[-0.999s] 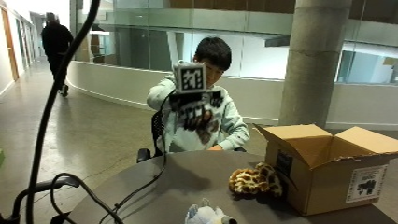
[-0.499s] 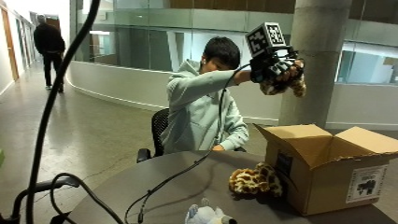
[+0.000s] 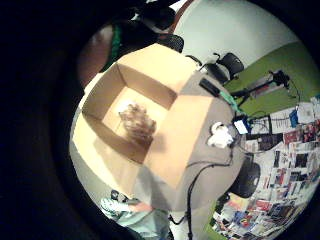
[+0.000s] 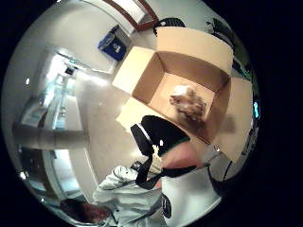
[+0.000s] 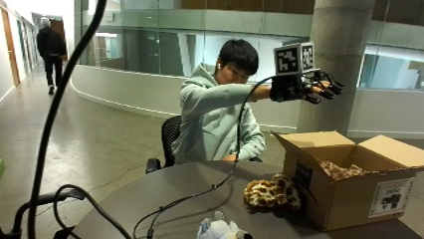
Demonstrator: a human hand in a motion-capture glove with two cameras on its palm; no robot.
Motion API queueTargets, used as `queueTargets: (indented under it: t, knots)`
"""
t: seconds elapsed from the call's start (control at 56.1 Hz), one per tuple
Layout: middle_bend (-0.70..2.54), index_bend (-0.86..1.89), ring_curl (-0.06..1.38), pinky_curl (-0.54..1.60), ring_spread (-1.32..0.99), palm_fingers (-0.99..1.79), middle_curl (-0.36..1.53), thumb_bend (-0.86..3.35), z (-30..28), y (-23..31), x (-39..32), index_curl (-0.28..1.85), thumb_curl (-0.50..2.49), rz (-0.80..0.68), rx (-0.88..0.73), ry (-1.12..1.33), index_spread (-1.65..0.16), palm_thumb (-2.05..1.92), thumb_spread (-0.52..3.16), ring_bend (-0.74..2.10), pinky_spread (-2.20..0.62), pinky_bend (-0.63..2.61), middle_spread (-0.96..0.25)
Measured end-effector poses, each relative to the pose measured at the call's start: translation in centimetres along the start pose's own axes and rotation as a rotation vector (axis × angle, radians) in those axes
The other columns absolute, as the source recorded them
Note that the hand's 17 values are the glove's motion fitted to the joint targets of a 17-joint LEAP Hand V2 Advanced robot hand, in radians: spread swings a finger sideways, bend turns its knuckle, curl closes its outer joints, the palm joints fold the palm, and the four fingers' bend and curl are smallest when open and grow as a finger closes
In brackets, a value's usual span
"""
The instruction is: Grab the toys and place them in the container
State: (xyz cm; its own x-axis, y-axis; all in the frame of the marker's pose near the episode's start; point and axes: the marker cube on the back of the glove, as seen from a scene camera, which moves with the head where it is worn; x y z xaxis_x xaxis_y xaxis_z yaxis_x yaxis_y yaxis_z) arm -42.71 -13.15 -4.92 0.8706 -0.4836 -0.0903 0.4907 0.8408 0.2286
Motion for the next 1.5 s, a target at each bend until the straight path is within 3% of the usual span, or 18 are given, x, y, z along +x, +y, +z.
queueTargets:
  t: [0.143, 0.357, 0.499, 0.66, 0.749, 0.892, 0.999, 1.106, 1.23, 1.498]
  knots:
    - [0.12, 0.22, 0.24, 0.36, -0.09, -0.20, 0.54, -0.05, -2.4, 1.3, 6.2, 0.17, 0.55, 0.059, 0.069, 0.005, -0.26, -0.04, 1.13, 0.41, -0.01, 0.86, -0.06]
    - [0.19, 0.19, 0.25, 0.31, -0.08, -0.02, 0.48, -0.07, -3.8, 5.5, 17.1, 0.24, 0.41, 0.283, 0.108, -0.040, -0.27, -0.09, 1.19, 0.42, 0.02, 0.68, -0.04]
    - [0.19, 0.16, 0.26, 0.31, -0.08, 0.00, 0.46, -0.07, 0.4, 6.2, 26.8, 0.26, 0.34, 0.354, -0.021, -0.045, -0.27, -0.09, 1.20, 0.46, 0.02, 0.67, -0.03]
    - [0.19, 0.08, 0.27, 0.33, -0.07, -0.10, 0.45, -0.06, 8.4, 5.0, 33.2, 0.23, 0.28, 0.385, -0.013, 0.016, -0.25, -0.08, 1.21, 0.46, 0.02, 0.75, -0.02]
    - [0.18, 0.08, 0.27, 0.34, -0.07, -0.12, 0.43, -0.05, 13.5, 4.9, 33.9, 0.21, 0.27, 0.488, -0.050, 0.067, -0.25, -0.06, 1.21, 0.46, 0.02, 0.77, -0.02]
    - [0.17, 0.07, 0.27, 0.36, -0.06, -0.16, 0.41, -0.02, 19.1, 4.5, 34.9, 0.19, 0.27, 0.620, -0.256, 0.131, -0.24, -0.02, 1.22, 0.43, 0.02, 0.82, -0.01]
    - [0.15, 0.05, 0.29, 0.37, -0.05, -0.13, 0.39, 0.02, 21.7, 4.3, 35.5, 0.17, 0.29, 0.651, -0.266, 0.180, -0.25, 0.08, 1.24, 0.49, 0.02, 0.88, -0.01]
    - [0.17, -0.02, 0.39, 0.38, -0.16, 0.22, 0.38, 0.11, 22.3, 4.2, 35.8, 0.10, 0.33, 0.638, -0.193, 0.263, -0.26, 0.28, 1.26, 0.95, -0.05, 1.00, -0.04]
    - [0.25, 0.02, 0.48, 0.40, -0.29, 0.56, 0.40, 0.19, 22.8, 4.6, 35.9, 0.04, 0.38, 0.570, -0.170, 0.186, -0.27, 0.49, 1.24, 1.31, -0.25, 1.11, -0.12]
    - [0.70, 0.04, 0.52, 0.44, -0.31, 0.95, 0.57, 0.24, 23.6, 5.6, 35.2, -0.03, 0.45, 0.492, -0.152, 0.045, -0.27, 0.72, 1.12, 1.47, -0.38, 1.12, -0.29]
